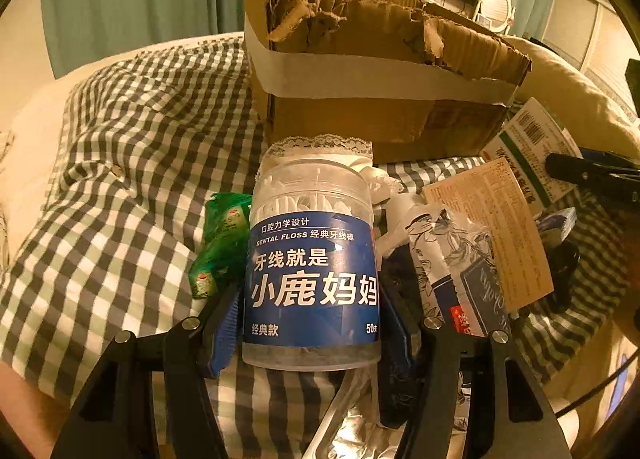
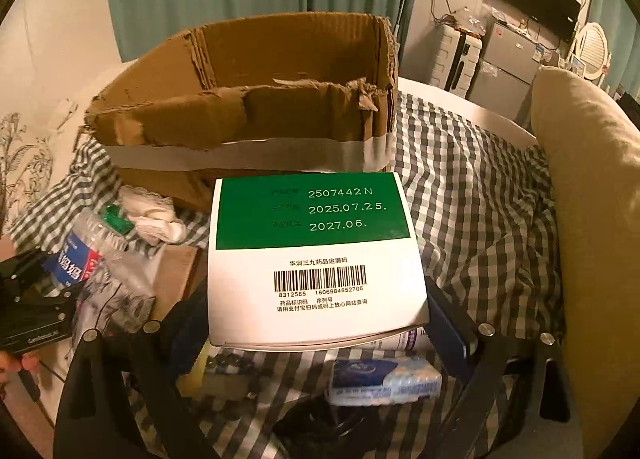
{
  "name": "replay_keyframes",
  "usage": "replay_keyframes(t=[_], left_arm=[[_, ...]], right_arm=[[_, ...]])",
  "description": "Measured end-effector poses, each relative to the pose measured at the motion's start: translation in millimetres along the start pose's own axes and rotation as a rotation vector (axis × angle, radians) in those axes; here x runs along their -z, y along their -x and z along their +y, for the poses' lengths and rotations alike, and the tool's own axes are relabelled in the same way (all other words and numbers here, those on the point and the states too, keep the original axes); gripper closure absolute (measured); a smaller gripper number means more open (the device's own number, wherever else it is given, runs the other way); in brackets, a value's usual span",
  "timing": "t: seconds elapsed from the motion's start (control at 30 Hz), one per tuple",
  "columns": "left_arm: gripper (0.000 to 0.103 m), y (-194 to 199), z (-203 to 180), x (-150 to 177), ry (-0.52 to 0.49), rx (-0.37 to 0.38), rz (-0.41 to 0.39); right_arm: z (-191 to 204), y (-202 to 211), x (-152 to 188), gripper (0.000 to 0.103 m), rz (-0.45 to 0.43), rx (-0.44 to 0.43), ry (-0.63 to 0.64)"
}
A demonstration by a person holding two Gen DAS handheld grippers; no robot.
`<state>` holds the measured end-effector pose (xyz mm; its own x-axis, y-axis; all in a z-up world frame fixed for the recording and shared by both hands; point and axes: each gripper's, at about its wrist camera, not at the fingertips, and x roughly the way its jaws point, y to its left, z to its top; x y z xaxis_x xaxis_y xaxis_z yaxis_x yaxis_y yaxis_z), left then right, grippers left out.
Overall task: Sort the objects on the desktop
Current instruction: 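Grasp the blue-labelled floss jar with the left tool while the right tool grasps the green-white medicine box, then carry the floss jar and green-white box into the cardboard box and release both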
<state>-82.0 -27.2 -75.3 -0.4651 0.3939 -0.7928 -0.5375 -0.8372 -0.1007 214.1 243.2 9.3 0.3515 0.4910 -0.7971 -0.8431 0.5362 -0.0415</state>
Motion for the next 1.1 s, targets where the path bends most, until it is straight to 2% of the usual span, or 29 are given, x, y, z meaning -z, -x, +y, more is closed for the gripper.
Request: replay_keyframes(t=[0.4, 0.63, 0.83, 1.1], left_arm=[[0.04, 45.6, -7.9, -6.8, 0.02, -0.045, -0.095], [0.04, 51.1, -14.0, -2.5, 0.039, -0.056, -0.075], [0.04, 80.3, -24.5, -15.9, 0.046, -0.025, -0.108], [0.04, 122.0, -42.9, -49.2, -0.019, -0.023, -0.177]], right_arm=[[8.0, 43.7, -3.1, 0.009, -0.078, -0.031, -0.024], [6.4, 61.3, -0.6, 0.009, -0.113, -0.033, -0.061], [6.4, 83.8, -8.9, 0.009, -0.172, -0.066, -0.102], [10.4, 105.6, -21.3, 0.009, -0.233, -0.087, -0.112]])
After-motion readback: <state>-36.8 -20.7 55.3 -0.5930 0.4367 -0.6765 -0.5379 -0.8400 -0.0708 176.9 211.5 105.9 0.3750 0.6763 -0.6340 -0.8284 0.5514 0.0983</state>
